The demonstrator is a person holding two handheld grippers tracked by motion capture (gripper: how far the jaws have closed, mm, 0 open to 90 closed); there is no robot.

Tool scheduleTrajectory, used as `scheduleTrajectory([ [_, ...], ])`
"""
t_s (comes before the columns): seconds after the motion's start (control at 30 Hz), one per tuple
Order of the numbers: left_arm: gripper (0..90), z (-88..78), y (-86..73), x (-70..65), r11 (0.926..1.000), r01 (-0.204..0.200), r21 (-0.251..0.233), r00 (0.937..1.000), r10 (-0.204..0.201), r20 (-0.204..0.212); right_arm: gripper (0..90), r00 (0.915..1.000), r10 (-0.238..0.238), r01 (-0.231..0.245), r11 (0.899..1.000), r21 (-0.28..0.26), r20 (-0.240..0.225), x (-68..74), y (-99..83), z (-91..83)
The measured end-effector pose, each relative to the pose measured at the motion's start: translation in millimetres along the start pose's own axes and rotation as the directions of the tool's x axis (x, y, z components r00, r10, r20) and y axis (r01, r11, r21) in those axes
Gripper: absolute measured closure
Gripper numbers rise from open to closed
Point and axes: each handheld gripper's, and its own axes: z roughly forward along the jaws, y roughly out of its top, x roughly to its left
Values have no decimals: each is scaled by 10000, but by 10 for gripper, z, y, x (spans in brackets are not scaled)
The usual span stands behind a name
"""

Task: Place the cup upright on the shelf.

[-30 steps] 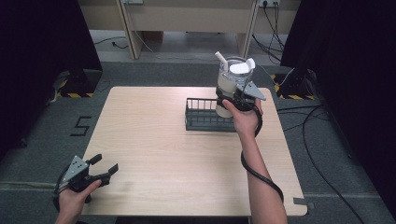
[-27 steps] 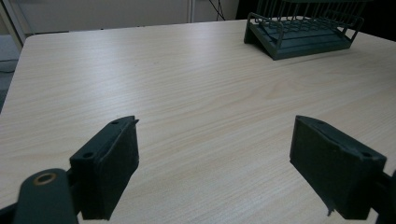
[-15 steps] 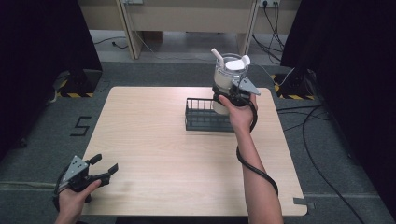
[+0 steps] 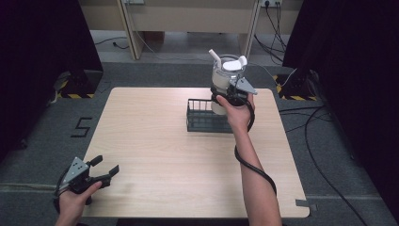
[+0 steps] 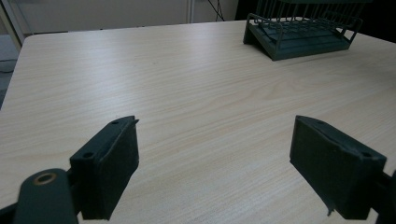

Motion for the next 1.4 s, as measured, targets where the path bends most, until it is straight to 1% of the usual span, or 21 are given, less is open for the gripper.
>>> scheduleTrajectory([
  [0.2, 148, 1, -1, 0, 10000, 21, -13, 10000, -21, 12, 109, 10000, -3, 3, 10000, 53, -18, 17, -28, 37],
  [0.6, 148, 0, -1, 0, 10000, 13, -11, 10000, -13, 9, 109, 10000, -1, 0, 9999, 117, 96, -4, -68, 87],
  [0.83, 149, 0, 0, -1, 10000, 15, -17, 10000, -15, 13, 109, 9999, 5, -8, 9997, 256, 132, -7, -120, 117],
  [1.4, 148, 0, -1, 0, 10000, 7, 14, 10000, -7, 37, 109, 9998, 33, -48, 9974, 714, 218, -28, -322, 196],
])
